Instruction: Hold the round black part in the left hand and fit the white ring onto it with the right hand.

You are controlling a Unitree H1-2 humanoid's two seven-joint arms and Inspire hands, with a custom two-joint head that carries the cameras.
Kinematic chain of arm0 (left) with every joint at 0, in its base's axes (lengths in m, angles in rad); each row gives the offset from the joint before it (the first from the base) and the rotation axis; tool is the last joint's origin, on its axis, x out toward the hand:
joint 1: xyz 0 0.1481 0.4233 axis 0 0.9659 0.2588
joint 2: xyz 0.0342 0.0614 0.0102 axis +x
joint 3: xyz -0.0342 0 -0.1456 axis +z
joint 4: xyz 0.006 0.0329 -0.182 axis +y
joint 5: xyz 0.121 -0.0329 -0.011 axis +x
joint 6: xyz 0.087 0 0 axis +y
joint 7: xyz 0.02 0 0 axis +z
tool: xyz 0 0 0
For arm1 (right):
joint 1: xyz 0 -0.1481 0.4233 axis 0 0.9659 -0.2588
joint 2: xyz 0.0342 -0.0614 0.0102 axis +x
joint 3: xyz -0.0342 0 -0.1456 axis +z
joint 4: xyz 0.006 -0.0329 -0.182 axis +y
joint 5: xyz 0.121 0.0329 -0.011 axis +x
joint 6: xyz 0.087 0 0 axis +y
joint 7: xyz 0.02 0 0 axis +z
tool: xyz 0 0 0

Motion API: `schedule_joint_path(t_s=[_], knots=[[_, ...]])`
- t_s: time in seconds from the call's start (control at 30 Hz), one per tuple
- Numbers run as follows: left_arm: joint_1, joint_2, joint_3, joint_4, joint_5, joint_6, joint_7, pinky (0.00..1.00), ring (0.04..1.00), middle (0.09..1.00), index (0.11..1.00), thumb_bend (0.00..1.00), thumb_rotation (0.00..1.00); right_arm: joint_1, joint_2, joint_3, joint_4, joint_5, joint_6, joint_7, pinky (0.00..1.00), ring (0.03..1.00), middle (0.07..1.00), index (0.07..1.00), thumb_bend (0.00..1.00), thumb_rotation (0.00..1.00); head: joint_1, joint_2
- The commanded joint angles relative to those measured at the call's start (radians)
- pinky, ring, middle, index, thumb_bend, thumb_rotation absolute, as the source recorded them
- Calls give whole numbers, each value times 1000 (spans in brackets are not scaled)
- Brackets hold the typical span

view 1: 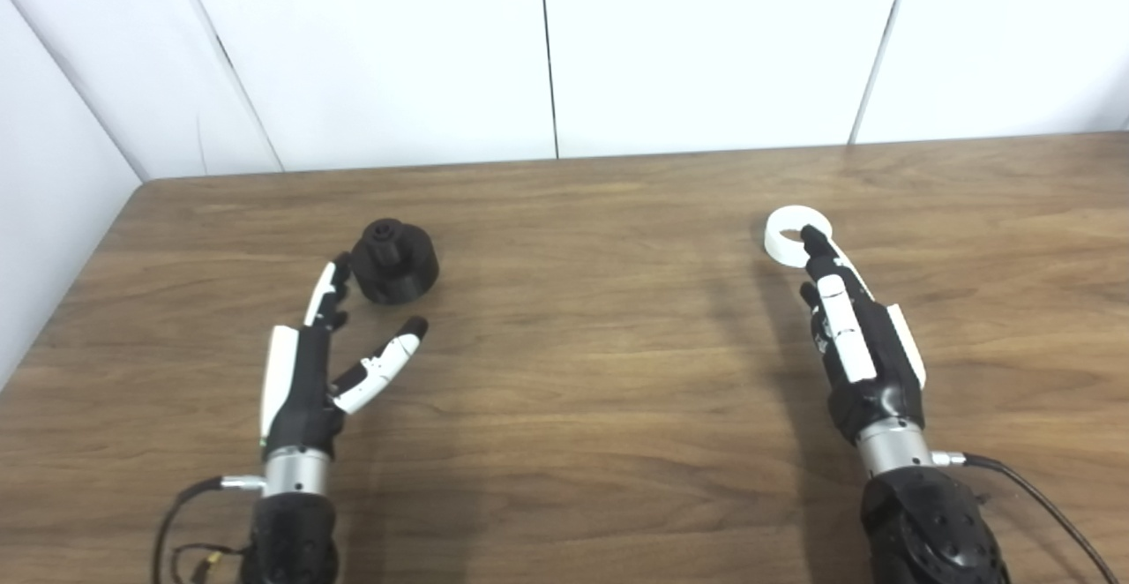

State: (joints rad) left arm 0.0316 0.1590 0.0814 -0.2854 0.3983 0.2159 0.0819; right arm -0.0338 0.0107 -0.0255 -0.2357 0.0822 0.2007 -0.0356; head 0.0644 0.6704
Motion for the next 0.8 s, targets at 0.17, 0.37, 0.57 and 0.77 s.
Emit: schedule_joint_path(t_s=[0.17,0.37,0.57,0.77], knots=[[-103,78,38,-7,21,44,-13,855,963,974,947,914,395,-39,-1,2,-11,13,-27,16,1000,986,964,907,416,783,4,0],[-164,156,26,59,58,57,-38,823,900,927,931,927,398,-38,-2,1,-6,25,-39,22,1000,982,960,907,415,782,2,-5],[-207,204,22,97,43,83,-75,830,899,922,934,931,383,-36,-4,-1,-8,26,-43,26,1000,971,954,906,413,777,1,-4],[-243,262,3,146,41,96,-137,864,929,938,940,957,393,-36,-13,1,-11,16,-36,28,1000,969,958,908,445,806,0,-6]])
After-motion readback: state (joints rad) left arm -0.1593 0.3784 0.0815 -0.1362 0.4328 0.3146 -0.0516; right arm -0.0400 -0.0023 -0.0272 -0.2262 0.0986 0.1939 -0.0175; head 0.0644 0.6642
